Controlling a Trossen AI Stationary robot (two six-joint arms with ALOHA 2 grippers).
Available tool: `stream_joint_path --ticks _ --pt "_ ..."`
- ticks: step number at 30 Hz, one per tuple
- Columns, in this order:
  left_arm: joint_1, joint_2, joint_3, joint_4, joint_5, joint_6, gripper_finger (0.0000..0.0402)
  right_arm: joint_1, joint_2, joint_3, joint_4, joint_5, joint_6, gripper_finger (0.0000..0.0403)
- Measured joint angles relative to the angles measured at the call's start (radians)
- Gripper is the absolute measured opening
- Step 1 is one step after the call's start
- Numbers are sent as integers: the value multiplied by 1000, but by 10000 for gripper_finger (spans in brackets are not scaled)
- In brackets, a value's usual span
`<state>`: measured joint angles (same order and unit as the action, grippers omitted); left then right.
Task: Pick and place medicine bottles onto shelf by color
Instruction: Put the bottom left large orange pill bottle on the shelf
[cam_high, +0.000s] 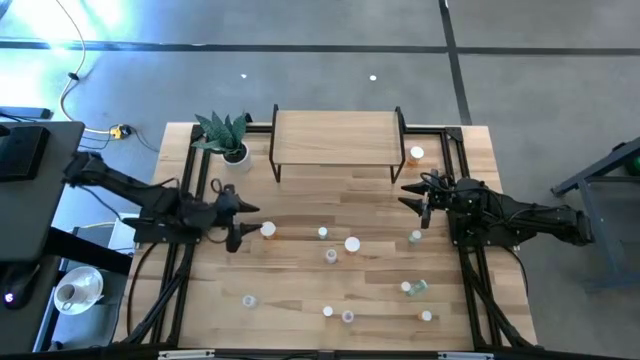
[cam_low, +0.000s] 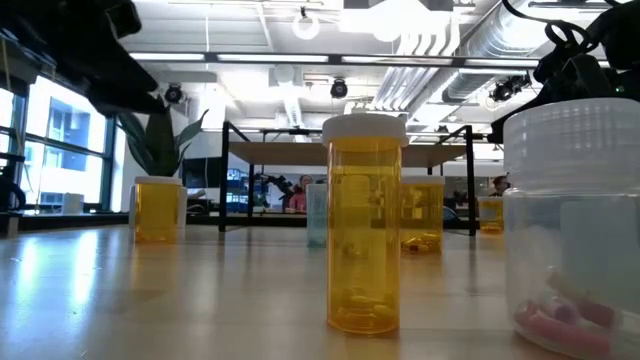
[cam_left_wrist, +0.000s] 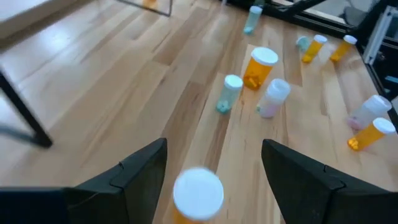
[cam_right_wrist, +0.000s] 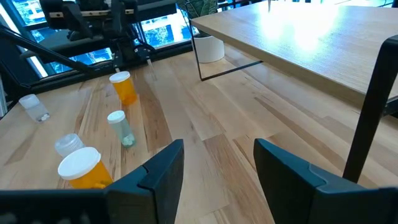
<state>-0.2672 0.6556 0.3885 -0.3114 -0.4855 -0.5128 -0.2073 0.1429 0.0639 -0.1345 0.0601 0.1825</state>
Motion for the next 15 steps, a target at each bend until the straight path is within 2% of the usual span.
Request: stream_joint_path --ticks 3,8,15 --pt "-103 -6 0 -61 -123 -103 270 0 0 0 0 0 0 185" --pt "-245 -1 0 -121 -297 -193 315 0 0 0 0 0 0 185" --pt "-350 49 -1 -220 -368 -368 357 0 0 0 0 0 0 185"
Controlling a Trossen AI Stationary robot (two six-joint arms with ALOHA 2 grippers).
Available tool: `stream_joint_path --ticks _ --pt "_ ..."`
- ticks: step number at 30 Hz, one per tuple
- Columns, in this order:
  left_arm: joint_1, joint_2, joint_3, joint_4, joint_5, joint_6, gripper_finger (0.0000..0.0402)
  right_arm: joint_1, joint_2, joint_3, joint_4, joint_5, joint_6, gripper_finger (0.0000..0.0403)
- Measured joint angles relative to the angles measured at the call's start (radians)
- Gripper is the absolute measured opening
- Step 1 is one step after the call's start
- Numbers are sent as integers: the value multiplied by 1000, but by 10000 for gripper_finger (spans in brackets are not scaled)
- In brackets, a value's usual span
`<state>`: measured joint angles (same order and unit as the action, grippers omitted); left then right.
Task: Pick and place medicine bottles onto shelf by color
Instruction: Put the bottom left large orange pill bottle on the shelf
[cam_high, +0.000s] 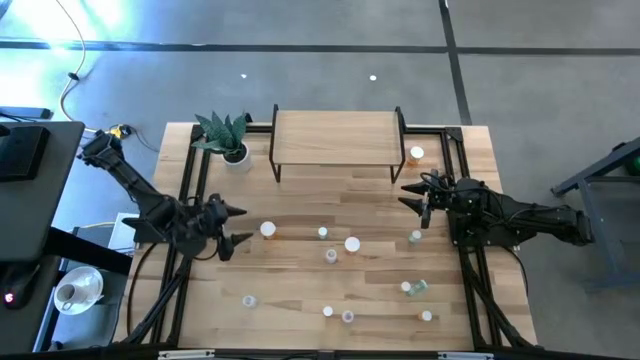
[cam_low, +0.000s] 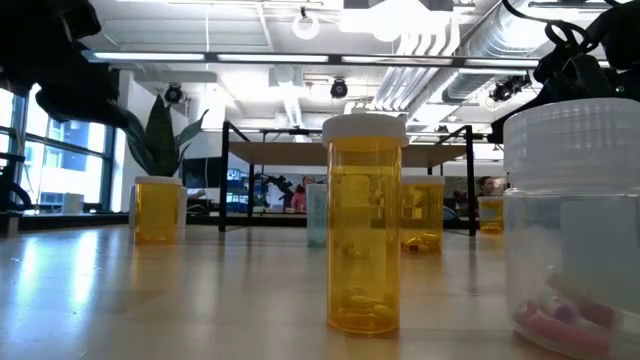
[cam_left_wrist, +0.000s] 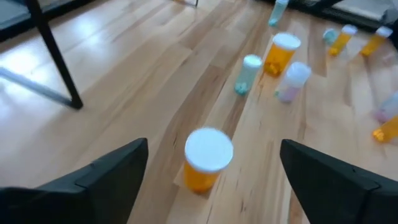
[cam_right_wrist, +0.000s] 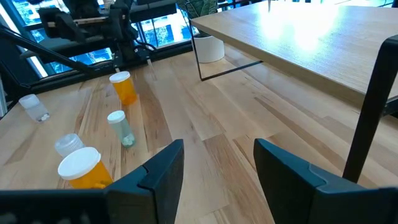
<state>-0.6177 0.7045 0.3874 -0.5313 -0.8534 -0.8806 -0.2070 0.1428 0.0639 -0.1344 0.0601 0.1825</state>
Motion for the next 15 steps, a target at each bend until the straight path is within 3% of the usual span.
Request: stream_joint_path --ticks 7,15 --pt "-92 89 -103 140 -88 -98 365 0 0 0 0 0 0 185" --pt "-134 219 -235 418 -158 -79 365 0 0 0 0 0 0 185"
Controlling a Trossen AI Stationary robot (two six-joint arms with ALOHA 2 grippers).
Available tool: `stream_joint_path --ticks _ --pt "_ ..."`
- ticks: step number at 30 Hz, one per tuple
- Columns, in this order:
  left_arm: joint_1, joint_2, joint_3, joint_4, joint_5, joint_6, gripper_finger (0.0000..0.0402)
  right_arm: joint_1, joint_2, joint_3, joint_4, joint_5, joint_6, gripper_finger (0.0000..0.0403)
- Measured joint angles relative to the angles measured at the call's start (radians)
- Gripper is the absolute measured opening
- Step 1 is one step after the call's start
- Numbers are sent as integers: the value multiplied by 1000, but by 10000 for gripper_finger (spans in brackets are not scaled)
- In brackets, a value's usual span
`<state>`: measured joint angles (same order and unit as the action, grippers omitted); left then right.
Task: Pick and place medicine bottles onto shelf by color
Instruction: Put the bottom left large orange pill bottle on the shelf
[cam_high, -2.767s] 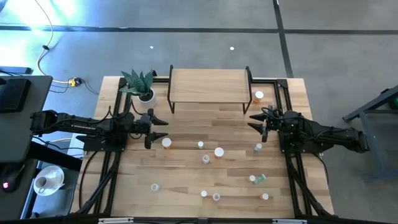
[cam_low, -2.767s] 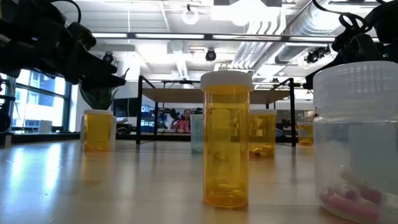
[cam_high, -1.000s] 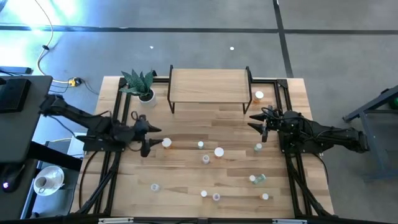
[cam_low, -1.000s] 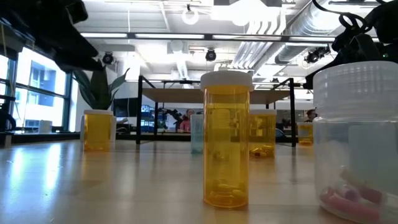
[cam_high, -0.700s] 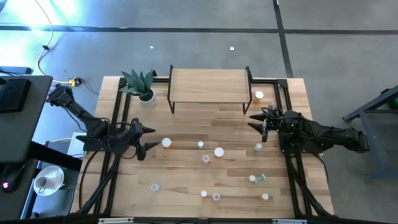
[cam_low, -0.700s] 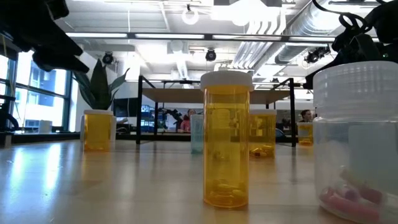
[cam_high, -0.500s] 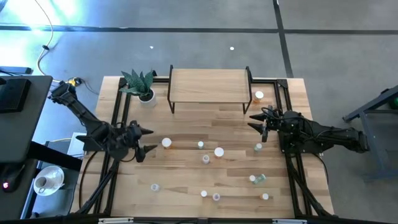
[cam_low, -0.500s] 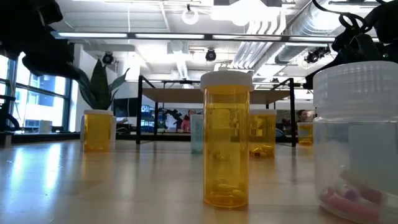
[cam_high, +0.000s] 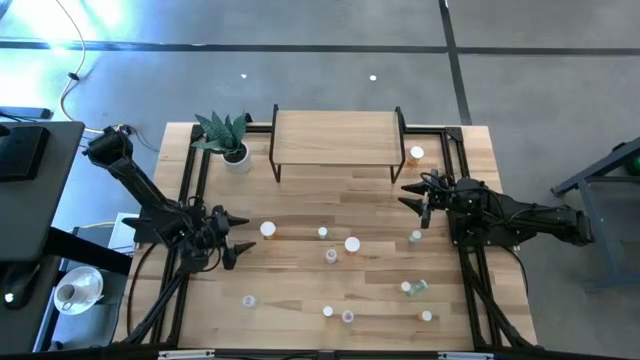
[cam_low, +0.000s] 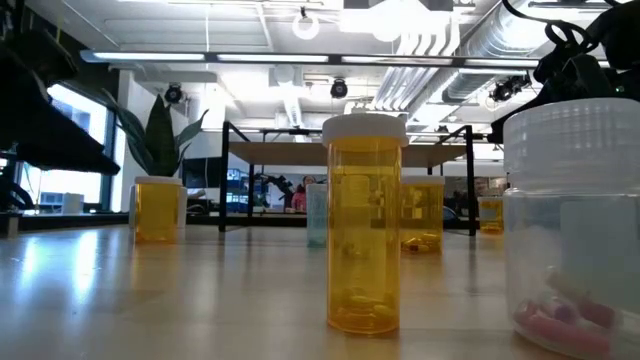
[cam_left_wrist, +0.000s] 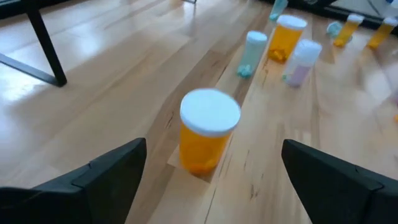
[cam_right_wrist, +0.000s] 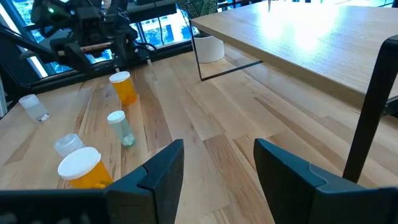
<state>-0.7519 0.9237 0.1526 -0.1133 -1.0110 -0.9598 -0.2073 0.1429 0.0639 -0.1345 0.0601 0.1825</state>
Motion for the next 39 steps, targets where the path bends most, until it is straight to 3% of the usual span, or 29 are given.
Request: stream_joint_path --ticks 10,18,25,39 --pt "2 256 -44 243 -1 -6 365 0 0 0 0 0 0 185" --pt "67 467 -44 464 -5 -4 365 0 0 0 0 0 0 185" --pt "129 616 -40 698 17 104 365 0 0 0 0 0 0 185" --pt "228 774 39 775 21 152 365 0 0 0 0 0 0 185"
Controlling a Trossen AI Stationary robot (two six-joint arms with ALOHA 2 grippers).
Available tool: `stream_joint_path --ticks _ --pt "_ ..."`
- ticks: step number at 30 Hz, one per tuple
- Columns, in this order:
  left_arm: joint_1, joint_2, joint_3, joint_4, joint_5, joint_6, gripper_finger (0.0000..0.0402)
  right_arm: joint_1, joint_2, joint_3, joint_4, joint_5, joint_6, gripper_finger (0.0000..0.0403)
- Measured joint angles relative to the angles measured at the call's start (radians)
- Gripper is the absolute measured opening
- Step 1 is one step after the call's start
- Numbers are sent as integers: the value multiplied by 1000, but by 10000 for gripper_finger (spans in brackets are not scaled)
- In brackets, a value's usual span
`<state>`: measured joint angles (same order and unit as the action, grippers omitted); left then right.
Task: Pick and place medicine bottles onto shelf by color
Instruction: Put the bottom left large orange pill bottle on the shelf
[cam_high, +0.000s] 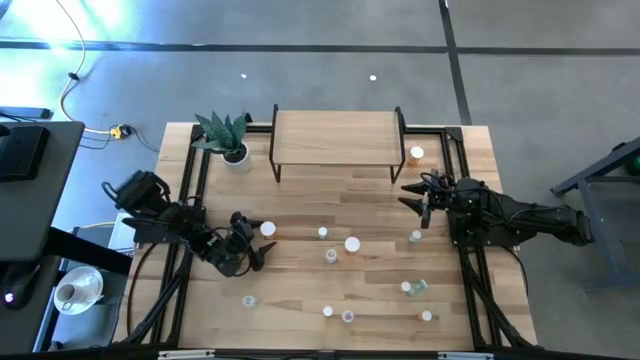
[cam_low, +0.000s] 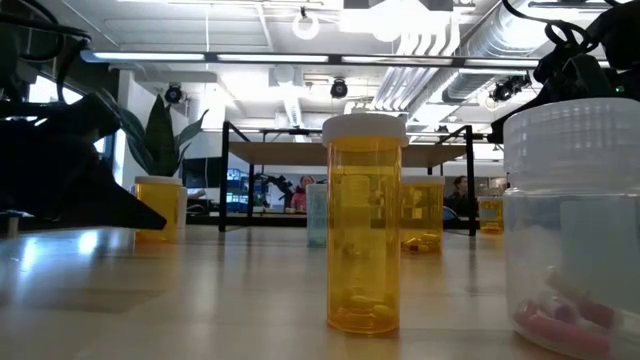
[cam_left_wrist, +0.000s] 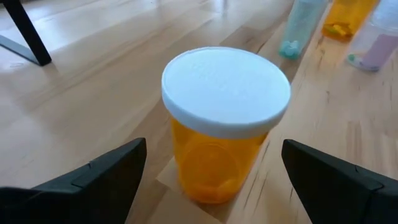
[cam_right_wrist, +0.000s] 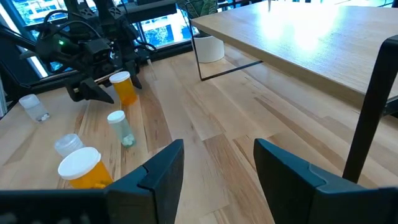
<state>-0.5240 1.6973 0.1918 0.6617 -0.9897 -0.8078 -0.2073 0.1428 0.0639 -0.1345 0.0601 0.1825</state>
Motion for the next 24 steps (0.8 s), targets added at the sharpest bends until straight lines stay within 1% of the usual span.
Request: stream_joint_path --ticks 4,15,24 --pt "13 0 8 0 -5 13 354 0 0 0 0 0 0 185" --pt "35 0 8 17 13 15 257 0 0 0 0 0 0 185" --pt "35 0 8 24 10 18 204 0 0 0 0 0 0 185"
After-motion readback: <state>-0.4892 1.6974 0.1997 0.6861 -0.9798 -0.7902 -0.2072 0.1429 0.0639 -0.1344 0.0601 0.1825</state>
